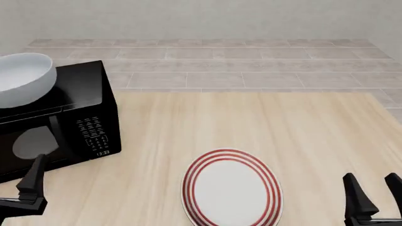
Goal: Pick up the white bowl and put it on the plate.
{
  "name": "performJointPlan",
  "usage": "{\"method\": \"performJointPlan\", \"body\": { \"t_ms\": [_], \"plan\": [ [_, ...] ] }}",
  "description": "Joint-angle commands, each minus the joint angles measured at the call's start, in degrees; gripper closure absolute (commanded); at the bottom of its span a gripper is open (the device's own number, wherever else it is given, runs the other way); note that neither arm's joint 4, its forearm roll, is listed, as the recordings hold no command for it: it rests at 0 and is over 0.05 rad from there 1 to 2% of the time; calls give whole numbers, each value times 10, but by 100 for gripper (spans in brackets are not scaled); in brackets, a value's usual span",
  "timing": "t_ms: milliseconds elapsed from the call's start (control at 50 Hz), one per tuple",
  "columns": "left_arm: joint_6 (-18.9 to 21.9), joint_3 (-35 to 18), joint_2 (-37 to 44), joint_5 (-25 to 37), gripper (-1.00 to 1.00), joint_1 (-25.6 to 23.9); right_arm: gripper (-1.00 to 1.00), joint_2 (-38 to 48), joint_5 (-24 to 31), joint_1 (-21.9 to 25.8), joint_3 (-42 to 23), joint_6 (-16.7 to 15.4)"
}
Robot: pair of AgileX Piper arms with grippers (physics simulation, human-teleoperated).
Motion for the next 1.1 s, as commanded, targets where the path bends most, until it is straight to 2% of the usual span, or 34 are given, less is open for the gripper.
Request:
{"method": "performJointPlan", "body": {
  "t_ms": [20, 60, 100, 180, 320, 420, 480, 520, 560, 620, 700, 720, 760, 880, 920, 980, 1020, 1100],
  "plan": [
    [62, -56, 47, 24, -100, -5, -100, 0, 1, -1, 0, -1],
    [63, -74, 59, 27, -100, -3, -100, 0, 1, -1, 0, -1],
    [87, -74, 57, 24, -100, -4, -100, 0, 1, -1, 0, -1],
    [106, -93, 85, 18, -100, -3, -100, 0, 1, -1, 0, -1],
    [114, -133, 123, 25, -100, 7, -100, 0, 1, -1, 0, -1],
    [154, -151, 141, 32, -100, -3, -100, 0, 1, -1, 0, -1],
    [145, -175, 153, 54, -100, -7, -100, 0, 1, -1, 0, -1],
    [169, -179, 151, 52, -100, -6, -100, 0, 1, -1, 0, -1],
    [161, -201, 161, 69, -100, -7, -100, 0, 1, -1, 0, -1],
    [181, -217, 173, 67, -100, -4, -100, 0, 1, -1, 0, -1],
    [178, -255, 196, 90, -100, -3, -100, 0, 1, -1, 0, -1],
    [197, -252, 199, 90, -100, -7, -100, 0, 1, -1, 0, -1],
    [210, -256, 206, 94, -100, -9, -100, 0, 1, -1, 0, -1],
    [228, -274, 221, 102, -100, -6, -100, 0, 1, -1, 0, -1],
    [261, -263, 230, 83, -100, 2, -100, 0, 1, -1, 0, -1],
    [246, -295, 252, 103, -100, 9, -100, 0, 1, -1, 0, -1],
    [265, -295, 256, 93, -100, 18, -100, 0, 1, -1, 0, -1],
    [271, -308, 272, 95, -100, 25, -100, 0, 1, -1, 0, -1]
  ]
}}
